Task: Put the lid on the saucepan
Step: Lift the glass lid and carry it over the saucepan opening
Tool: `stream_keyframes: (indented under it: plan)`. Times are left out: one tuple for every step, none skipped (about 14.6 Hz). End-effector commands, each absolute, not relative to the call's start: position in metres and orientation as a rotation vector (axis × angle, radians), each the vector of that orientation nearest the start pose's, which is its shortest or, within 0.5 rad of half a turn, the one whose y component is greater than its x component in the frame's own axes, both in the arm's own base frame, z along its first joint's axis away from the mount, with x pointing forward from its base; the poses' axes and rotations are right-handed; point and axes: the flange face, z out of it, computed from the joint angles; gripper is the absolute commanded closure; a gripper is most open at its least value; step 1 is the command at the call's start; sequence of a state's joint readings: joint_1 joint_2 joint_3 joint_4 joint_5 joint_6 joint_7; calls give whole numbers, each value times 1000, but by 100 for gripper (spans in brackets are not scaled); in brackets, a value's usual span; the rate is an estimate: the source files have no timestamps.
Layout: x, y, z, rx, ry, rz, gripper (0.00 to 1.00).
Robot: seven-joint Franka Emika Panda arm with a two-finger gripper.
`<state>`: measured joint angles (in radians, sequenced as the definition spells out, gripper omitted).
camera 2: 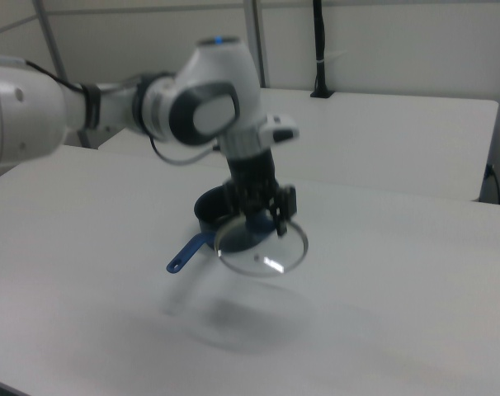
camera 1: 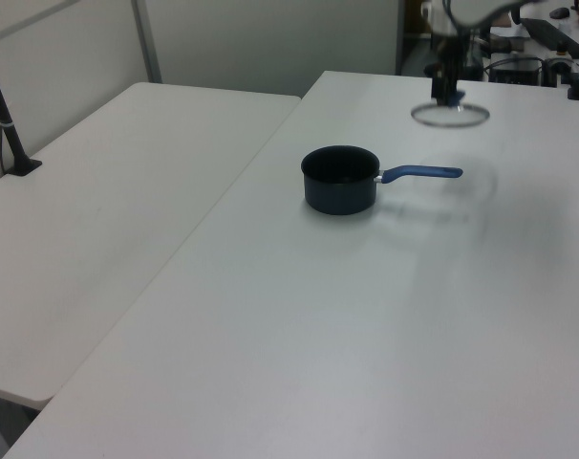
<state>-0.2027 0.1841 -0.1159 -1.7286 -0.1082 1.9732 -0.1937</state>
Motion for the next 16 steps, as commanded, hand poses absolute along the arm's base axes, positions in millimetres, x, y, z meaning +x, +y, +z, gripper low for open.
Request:
stream_keyframes:
  plan:
    - [623,-159,536,-3234,175,-190,49]
    - [636,-145,541,-3233,224,-227,49]
    - [651,-127,540,-3230,253,-251,49]
    - [671,-98,533,-3230,263,-271,49]
    - [682,-83,525,-3234,272,-279,49]
    - [692,-67,517,-3236,279,-287,49]
    - [702,-58,508,-3229,307,-304,49]
    - [712,-45,497,-3229,327,-307,49]
    - [722,-30,485,-3229,357,-310,49]
    - [728,-16,472,-3245,346,-308,49]
    - [730,-13,465,-3254,353,-314,49]
    - [734,-11,454,-3258,371,-316,49]
    - [737,-2,445,-3261,360,-330,49]
    - [737,-1,442,-3270,356,-332,49]
    - [738,2,434,-3278,350,-322,49]
    - [740,4,428,-3278,361,-322,49]
